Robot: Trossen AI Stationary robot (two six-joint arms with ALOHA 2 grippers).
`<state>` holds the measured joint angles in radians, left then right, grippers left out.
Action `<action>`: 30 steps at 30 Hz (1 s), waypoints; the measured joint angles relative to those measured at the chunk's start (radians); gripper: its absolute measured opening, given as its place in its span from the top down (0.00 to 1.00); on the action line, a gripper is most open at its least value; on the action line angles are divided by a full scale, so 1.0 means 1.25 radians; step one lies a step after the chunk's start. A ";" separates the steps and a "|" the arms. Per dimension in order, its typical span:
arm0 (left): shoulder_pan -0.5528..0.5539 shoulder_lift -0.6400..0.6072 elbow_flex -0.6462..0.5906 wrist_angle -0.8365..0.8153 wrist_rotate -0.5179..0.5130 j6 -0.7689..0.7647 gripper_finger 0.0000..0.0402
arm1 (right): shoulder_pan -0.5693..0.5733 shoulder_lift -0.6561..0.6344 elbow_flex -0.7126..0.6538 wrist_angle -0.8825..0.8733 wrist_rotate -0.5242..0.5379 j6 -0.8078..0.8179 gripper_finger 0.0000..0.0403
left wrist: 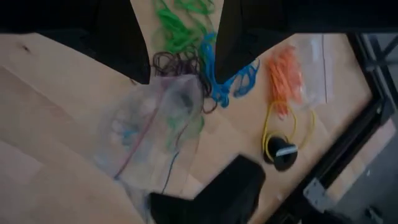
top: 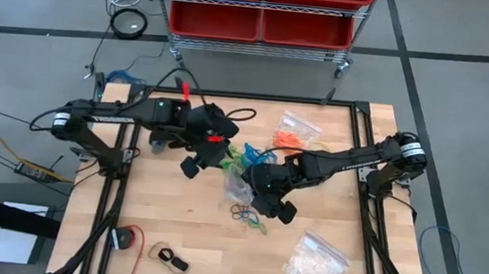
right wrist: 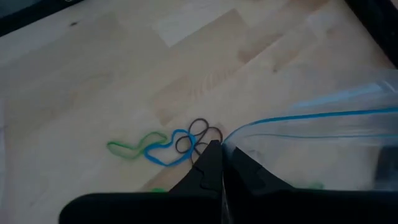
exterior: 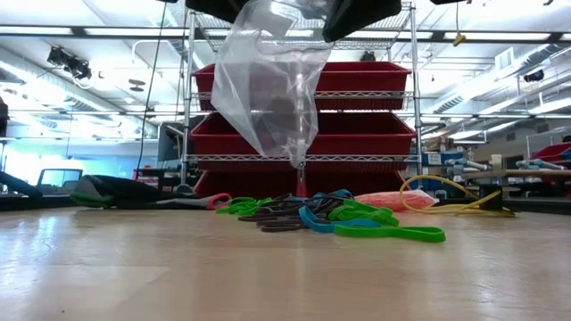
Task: Sort rubber bands
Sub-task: Put the green rubber band into the transparent zip bag
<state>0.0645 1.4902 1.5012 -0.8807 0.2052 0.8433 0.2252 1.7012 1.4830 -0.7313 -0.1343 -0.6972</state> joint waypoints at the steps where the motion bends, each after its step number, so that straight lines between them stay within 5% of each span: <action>1: -0.003 0.008 0.014 0.002 0.003 0.009 0.53 | 0.001 0.000 0.000 0.000 0.001 -0.002 1.00; 17: -0.049 0.112 0.052 -0.056 0.132 0.038 0.56 | 0.003 0.000 0.000 -0.003 0.009 -0.011 1.00; 27: -0.084 0.112 0.052 -0.071 0.119 0.059 0.94 | -0.005 0.000 0.000 0.004 0.012 -0.008 1.00; 30: -0.090 0.112 0.052 -0.093 0.087 0.059 0.98 | -0.005 0.000 -0.001 0.007 0.029 0.018 1.00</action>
<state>-0.0484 1.6302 1.5661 -0.9972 0.3142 0.9165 0.2192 1.7012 1.4823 -0.7224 -0.0976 -0.6753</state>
